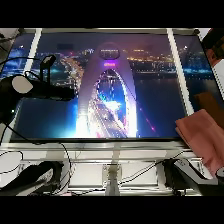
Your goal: Fold the clothes and pants, and hang the long-sleeved shirts on hangers.
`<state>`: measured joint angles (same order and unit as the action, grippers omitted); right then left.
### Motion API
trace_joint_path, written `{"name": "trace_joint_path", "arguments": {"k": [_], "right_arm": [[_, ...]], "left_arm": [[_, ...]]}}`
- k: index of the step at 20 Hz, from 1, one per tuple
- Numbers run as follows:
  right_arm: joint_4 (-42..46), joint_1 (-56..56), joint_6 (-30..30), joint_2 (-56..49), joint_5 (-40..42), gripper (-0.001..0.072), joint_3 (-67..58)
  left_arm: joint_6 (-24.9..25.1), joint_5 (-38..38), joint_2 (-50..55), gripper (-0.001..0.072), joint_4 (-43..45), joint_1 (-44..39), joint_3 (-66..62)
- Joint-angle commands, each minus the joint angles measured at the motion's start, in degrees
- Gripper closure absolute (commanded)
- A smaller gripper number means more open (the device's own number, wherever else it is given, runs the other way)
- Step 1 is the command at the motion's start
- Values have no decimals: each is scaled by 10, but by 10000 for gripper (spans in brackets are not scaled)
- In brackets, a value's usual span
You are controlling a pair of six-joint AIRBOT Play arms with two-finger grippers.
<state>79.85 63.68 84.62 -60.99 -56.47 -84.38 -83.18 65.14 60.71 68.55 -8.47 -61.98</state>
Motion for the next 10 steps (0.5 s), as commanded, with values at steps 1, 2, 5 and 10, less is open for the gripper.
{"name": "trace_joint_path", "arguments": {"k": [1, 2, 5, 10], "right_arm": [[-2, -81, -89, 0, 20, 56, -1], [-2, -103, -99, 0, 20, 165, -1], [-1, -179, -125, 0, 26, 402, -1], [-1, -283, -137, 0, 48, 407, -1]], "left_arm": [[0, 0, 0, 580, 0, 0, 0], [0, 0, 0, 580, 0, 0, 0], [0, 0, 0, 580, 0, 0, 0], [0, 0, 0, 580, 0, 0, 0]]}}
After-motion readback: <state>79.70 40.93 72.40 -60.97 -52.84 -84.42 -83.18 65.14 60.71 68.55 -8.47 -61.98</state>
